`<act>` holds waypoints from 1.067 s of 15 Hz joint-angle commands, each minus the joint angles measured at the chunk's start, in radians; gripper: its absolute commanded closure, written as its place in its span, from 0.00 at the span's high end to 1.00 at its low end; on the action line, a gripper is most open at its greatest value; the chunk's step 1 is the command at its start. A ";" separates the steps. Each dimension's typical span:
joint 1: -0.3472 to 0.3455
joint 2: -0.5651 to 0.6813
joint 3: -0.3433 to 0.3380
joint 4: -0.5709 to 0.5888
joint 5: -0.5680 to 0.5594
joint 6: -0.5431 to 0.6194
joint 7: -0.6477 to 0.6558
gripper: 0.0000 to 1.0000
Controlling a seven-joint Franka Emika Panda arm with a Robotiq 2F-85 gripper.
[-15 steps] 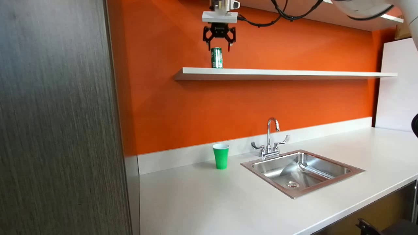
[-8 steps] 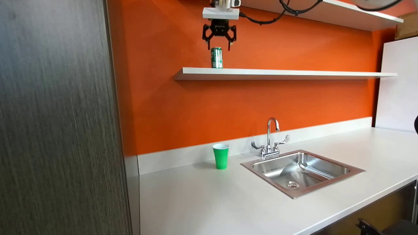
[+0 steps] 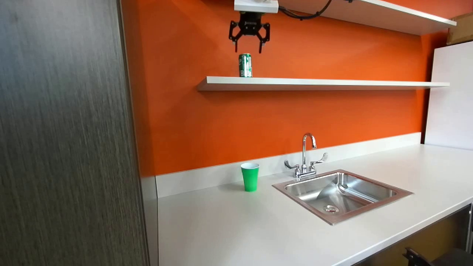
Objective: Put the can on the shelf
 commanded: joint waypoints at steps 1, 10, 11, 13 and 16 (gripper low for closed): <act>-0.016 -0.154 -0.002 -0.192 0.077 0.050 -0.118 1.00; -0.014 -0.389 -0.051 -0.506 0.183 -0.050 -0.405 1.00; -0.015 -0.405 -0.054 -0.538 0.184 -0.059 -0.413 1.00; -0.016 -0.434 -0.061 -0.600 0.195 -0.060 -0.424 1.00; -0.017 -0.466 -0.076 -0.695 0.236 -0.043 -0.434 1.00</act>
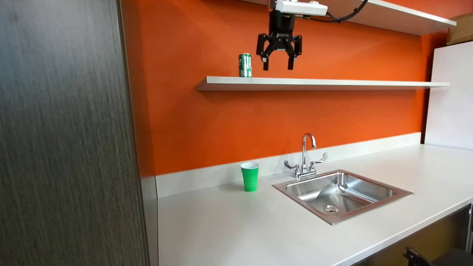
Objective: Put the can on the shelf
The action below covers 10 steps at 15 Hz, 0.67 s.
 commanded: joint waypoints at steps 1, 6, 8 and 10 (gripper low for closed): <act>-0.015 -0.068 -0.018 -0.135 0.076 0.018 -0.048 1.00; -0.023 -0.102 -0.040 -0.279 0.131 0.032 -0.074 1.00; -0.030 -0.110 -0.041 -0.322 0.120 0.027 -0.070 1.00; -0.034 -0.117 -0.041 -0.360 0.113 0.028 -0.066 1.00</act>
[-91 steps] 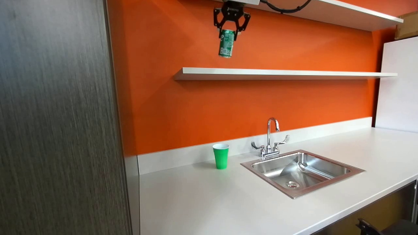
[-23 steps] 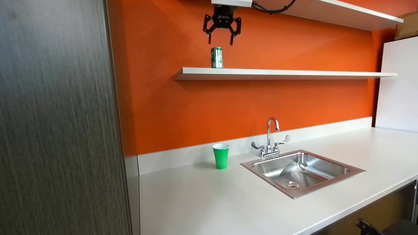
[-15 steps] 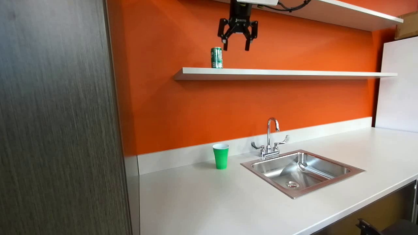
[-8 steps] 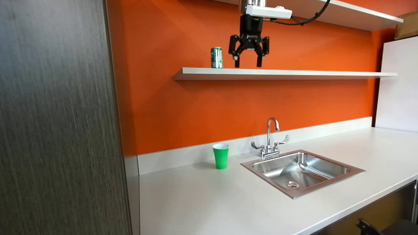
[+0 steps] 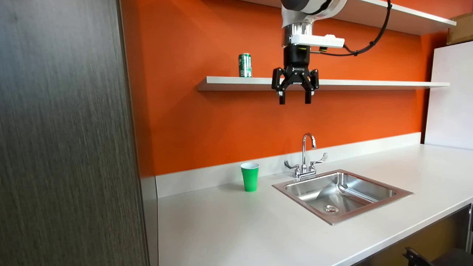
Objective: Put the can on the shelf
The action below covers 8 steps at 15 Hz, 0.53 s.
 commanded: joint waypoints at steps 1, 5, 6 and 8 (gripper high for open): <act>-0.026 -0.045 0.008 -0.087 0.008 0.016 -0.031 1.00; -0.034 -0.058 0.012 -0.141 0.003 0.025 -0.013 1.00; -0.031 -0.019 0.017 -0.098 0.007 0.000 -0.007 1.00; -0.033 -0.025 0.017 -0.115 0.007 0.005 -0.007 1.00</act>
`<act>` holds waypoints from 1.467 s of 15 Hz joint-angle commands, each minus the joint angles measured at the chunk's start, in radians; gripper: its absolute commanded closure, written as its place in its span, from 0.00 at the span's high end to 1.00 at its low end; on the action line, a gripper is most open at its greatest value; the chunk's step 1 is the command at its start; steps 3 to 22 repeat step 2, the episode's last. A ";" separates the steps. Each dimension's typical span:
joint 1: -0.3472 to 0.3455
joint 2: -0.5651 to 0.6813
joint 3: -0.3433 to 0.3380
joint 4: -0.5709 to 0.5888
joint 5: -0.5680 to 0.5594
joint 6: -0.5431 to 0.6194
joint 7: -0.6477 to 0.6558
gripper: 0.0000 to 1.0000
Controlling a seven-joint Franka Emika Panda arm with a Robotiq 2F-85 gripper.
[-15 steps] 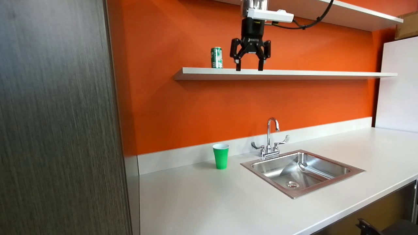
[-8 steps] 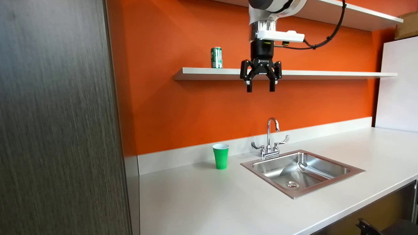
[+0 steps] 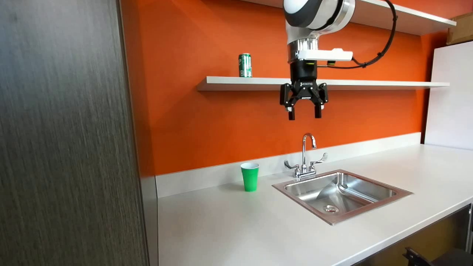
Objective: Put the can on the shelf
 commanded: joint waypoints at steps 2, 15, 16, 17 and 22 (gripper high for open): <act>-0.021 -0.003 0.018 -0.002 0.007 -0.001 -0.007 1.00; -0.021 -0.003 0.018 -0.002 0.007 -0.001 -0.007 1.00; -0.021 -0.003 0.018 -0.002 0.007 -0.001 -0.007 1.00; -0.021 -0.003 0.018 -0.002 0.007 -0.001 -0.007 1.00; -0.021 -0.003 0.018 -0.002 0.007 -0.001 -0.007 1.00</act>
